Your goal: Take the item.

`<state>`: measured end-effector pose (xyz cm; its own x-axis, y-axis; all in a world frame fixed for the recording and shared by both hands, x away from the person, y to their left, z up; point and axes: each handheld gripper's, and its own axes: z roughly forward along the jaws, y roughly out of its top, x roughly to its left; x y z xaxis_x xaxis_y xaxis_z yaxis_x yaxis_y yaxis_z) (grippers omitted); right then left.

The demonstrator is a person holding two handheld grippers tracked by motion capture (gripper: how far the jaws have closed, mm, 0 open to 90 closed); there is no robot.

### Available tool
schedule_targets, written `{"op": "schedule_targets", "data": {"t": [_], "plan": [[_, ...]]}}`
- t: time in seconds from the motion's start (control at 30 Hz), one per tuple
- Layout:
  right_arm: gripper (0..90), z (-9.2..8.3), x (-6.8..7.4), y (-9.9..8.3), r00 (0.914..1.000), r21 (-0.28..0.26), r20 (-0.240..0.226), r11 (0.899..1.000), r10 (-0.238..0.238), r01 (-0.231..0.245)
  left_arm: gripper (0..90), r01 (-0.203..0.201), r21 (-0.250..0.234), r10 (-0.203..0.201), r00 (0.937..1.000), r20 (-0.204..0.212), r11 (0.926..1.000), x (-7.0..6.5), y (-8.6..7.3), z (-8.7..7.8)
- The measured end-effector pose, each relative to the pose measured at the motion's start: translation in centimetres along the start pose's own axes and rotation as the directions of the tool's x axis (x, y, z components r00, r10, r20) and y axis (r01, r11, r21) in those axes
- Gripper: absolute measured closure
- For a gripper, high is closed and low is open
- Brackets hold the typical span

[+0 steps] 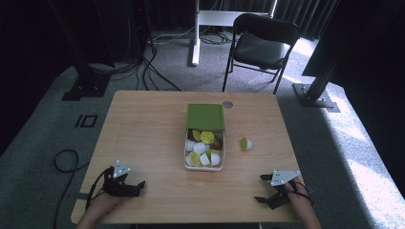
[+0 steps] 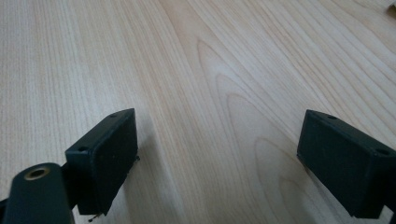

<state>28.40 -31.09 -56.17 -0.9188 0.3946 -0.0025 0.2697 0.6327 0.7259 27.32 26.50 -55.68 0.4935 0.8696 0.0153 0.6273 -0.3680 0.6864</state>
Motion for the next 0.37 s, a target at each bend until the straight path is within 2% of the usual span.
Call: {"op": "schedule_targets", "data": {"t": [0.37], "plan": [[10.9,0.04,0.02,0.03,1.0000,0.002,0.008,1.000,0.006,-0.006,1.5,0.000,0.000,0.000,1.0000,0.000,1.0000,0.00,0.00,0.00]]}}
